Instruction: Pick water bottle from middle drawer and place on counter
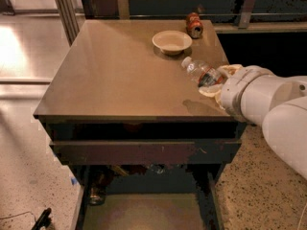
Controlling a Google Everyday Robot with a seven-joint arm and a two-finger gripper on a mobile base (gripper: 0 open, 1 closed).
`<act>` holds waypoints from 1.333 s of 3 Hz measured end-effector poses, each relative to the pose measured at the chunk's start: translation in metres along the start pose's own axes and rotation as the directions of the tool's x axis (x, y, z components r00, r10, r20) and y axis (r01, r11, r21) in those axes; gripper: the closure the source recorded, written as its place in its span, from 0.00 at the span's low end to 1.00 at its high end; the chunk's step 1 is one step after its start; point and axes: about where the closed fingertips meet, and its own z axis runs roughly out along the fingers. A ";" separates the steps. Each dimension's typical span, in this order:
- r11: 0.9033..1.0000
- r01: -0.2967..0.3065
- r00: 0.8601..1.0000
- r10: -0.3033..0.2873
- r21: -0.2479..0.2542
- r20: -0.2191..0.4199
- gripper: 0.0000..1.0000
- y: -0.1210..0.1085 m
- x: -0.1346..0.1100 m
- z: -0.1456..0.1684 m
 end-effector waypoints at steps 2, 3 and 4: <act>0.997 0.060 0.998 -0.059 -0.053 0.021 1.00 0.014 -0.048 0.046; 0.997 0.048 0.999 -0.047 -0.062 0.023 1.00 0.013 -0.055 0.056; 0.995 0.058 0.998 -0.055 -0.077 0.038 1.00 0.017 -0.073 0.069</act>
Offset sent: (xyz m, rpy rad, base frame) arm 0.0692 0.0866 -0.0057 -0.0395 0.0234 0.0994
